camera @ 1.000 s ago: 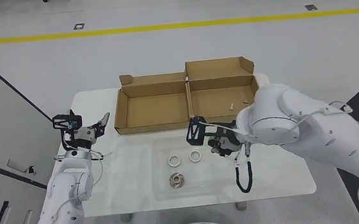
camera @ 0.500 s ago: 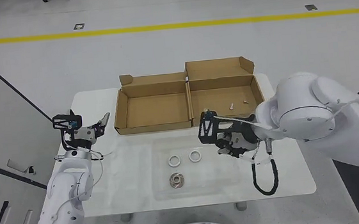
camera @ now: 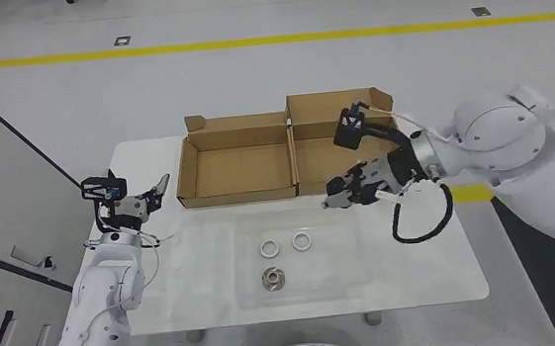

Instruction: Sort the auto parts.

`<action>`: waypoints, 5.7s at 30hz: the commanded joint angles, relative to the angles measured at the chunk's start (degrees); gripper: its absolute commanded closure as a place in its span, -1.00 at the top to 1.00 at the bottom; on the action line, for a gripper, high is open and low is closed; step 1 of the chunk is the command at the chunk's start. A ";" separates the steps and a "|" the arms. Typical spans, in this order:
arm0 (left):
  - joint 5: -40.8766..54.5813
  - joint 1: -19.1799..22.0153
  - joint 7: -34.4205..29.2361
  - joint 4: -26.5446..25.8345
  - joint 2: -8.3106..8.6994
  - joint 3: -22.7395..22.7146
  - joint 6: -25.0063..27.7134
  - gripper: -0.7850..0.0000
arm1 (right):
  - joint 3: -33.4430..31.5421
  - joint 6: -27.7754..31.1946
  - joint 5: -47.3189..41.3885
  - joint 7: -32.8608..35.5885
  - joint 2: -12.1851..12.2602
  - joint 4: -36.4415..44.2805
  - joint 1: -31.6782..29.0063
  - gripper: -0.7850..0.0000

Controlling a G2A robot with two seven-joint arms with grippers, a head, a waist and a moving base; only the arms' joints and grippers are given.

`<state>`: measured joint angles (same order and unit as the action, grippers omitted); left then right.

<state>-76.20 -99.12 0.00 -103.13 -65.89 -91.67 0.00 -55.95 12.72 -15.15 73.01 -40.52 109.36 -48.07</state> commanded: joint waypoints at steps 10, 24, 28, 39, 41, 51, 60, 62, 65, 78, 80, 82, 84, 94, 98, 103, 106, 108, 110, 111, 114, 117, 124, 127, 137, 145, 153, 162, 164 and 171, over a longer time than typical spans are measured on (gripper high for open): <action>0.00 0.00 0.00 0.00 0.00 0.00 0.00 1.00 | -5.18 10.69 -36.02 -2.88 -0.47 -6.57 -10.31 -1.00; 0.00 0.00 0.00 0.00 0.00 0.00 0.00 1.00 | 0.06 11.74 -57.28 0.26 -6.19 -3.96 1.53 -1.00; 0.00 0.00 0.00 0.00 0.00 0.00 0.00 1.00 | 1.68 11.99 -60.29 0.85 -7.86 -3.34 4.21 -1.00; 0.00 0.00 0.00 0.00 0.00 0.00 0.00 1.00 | 4.11 13.20 -69.80 2.87 -11.34 -3.11 6.72 -1.00; 0.00 0.00 0.00 0.00 0.00 0.00 0.00 1.00 | 4.11 13.20 -69.80 2.87 -11.34 -3.11 6.72 -1.00; 0.00 0.00 0.00 0.00 0.00 0.00 0.00 1.00 | 3.86 13.38 -81.03 0.23 -12.76 0.22 2.50 -1.00; 0.00 0.00 0.00 0.00 0.00 0.00 0.00 1.00 | 2.67 12.65 -87.06 0.97 -15.33 0.26 0.27 -1.00; 0.00 0.00 0.00 0.00 0.00 0.00 0.00 1.00 | 2.13 12.48 -85.85 0.78 -15.71 -0.20 0.09 -1.00; 0.00 0.00 0.00 0.00 0.00 0.00 0.00 1.00 | 0.94 11.88 -81.26 -0.11 -16.00 -1.14 0.01 -1.00; 0.00 0.00 0.00 0.00 0.00 0.00 0.00 1.00 | -5.10 5.94 -60.59 -5.53 -15.98 -0.82 -1.59 -1.00; 0.00 0.00 0.00 0.00 0.00 0.00 0.00 1.00 | -5.67 5.63 -60.55 -5.71 -16.12 -0.53 -2.14 -1.00; 0.00 0.00 0.00 0.00 0.00 0.00 0.00 1.00 | -6.11 5.76 -61.73 -5.79 -16.36 -0.28 -2.84 -1.00; 0.00 0.00 0.00 0.00 0.00 0.00 0.00 1.00 | -6.46 5.83 -63.19 -5.67 -16.64 -0.14 -3.47 -1.00; 0.00 0.00 0.00 0.00 0.00 0.00 0.00 1.00 | -7.45 6.95 -72.79 -5.22 -18.48 0.57 -6.34 -1.00; 0.00 0.00 0.00 0.00 0.00 0.00 0.00 1.00 | -8.41 6.68 -71.46 -5.33 -18.92 0.31 -6.82 -1.00; 0.00 0.00 0.00 0.00 0.00 0.00 0.00 1.00 | -9.98 5.23 -66.11 -5.32 -19.12 -0.08 -6.99 -1.00; 0.00 0.00 0.00 0.00 0.00 0.00 0.00 1.00 | -11.07 4.09 -61.76 -5.26 -19.11 -0.21 -6.84 -1.00; 0.00 0.00 0.00 0.00 0.00 0.00 0.00 1.00 | -11.67 3.33 -59.55 -5.40 -19.12 -0.17 -6.90 -1.00; 0.00 0.00 0.00 0.00 0.00 0.00 0.00 1.00 | -12.21 2.74 -57.83 -5.52 -19.16 -0.11 -6.99 -1.00; 0.00 0.00 0.00 0.00 0.00 0.00 0.00 1.00 | -12.49 2.38 -56.85 -5.49 -19.16 -0.11 -6.99 -1.00; 0.00 0.00 0.00 0.00 0.00 0.00 0.00 1.00 | -13.09 1.76 -55.72 -5.43 -19.28 0.01 -7.14 -1.00; 0.00 0.00 0.00 0.00 0.00 0.00 0.00 1.00 | -13.22 1.59 -57.11 -5.37 -19.57 0.12 -7.58 -1.00; 0.00 0.00 0.00 0.00 0.00 0.00 0.00 1.00 | -13.24 1.51 -62.58 -5.39 -20.47 0.45 -8.83 -1.00; 0.00 0.00 0.00 0.00 0.00 0.00 0.00 1.00 | -13.12 1.47 -63.91 -5.23 -20.64 0.58 -9.02 -1.00; 0.00 0.00 0.00 0.00 0.00 0.00 0.00 1.00 | -13.12 1.47 -63.91 -5.23 -20.64 0.58 -9.02 -1.00; 0.00 0.00 0.00 0.00 0.00 0.00 0.00 1.00 | -13.12 1.47 -63.91 -5.23 -20.64 0.58 -9.02 -1.00; 0.00 0.00 0.00 0.00 0.00 0.00 0.00 1.00 | -21.06 -5.29 -48.04 -7.12 -19.14 -1.58 -11.84 -1.00; 0.00 0.00 0.00 0.00 0.00 0.00 0.00 1.00 | -32.63 -16.95 -13.68 -2.91 -15.52 -3.25 -14.58 -1.00; 0.00 0.00 0.00 0.00 0.00 0.00 0.00 1.00 | -33.44 -17.88 -2.62 -1.01 -14.63 -2.73 -14.14 -1.00; 0.00 0.00 0.00 0.00 0.00 0.00 0.00 1.00 | -29.33 -15.92 21.17 2.33 -13.14 -4.28 -9.59 -1.00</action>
<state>-76.20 -99.12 0.00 -103.13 -65.89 -91.67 0.00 -86.25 -3.65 2.15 75.23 -53.75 105.36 -58.45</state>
